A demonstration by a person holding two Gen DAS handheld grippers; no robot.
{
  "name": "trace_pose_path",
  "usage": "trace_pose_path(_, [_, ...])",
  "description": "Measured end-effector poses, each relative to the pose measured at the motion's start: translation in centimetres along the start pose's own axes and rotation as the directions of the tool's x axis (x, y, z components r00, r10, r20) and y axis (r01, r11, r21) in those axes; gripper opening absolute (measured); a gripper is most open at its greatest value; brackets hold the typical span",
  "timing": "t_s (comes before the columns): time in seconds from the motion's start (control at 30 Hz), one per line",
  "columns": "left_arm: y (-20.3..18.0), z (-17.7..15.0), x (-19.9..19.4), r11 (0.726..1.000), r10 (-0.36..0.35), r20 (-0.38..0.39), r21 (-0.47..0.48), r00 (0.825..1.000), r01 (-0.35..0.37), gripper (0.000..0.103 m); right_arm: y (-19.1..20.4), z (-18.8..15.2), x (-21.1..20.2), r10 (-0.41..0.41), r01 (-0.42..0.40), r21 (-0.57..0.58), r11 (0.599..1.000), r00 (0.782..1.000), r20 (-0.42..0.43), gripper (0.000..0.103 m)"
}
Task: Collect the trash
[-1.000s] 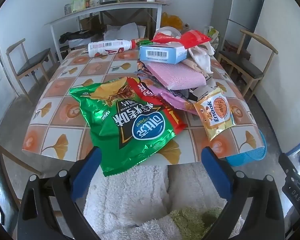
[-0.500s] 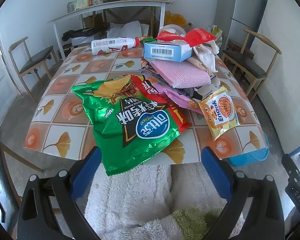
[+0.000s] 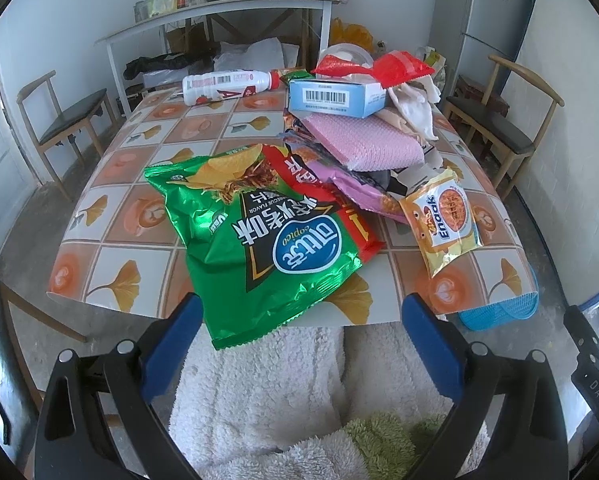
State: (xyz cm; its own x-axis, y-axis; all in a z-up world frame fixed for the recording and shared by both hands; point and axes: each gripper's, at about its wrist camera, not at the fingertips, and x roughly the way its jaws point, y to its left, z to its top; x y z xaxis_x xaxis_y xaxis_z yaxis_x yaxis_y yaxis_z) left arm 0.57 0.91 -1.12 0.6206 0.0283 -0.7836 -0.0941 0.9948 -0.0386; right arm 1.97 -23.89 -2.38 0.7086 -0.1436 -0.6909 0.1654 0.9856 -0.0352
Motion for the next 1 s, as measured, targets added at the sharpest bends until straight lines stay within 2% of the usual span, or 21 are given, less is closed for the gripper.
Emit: trace_pose_path(1.0, [0.26, -0.01, 0.49, 1.000, 0.010, -0.015, -0.004, 1.000, -0.010, 0.097, 0.60, 0.02, 0.45, 0.002, -0.002, 0.002, 1.000, 1.000, -0.010, 0.096])
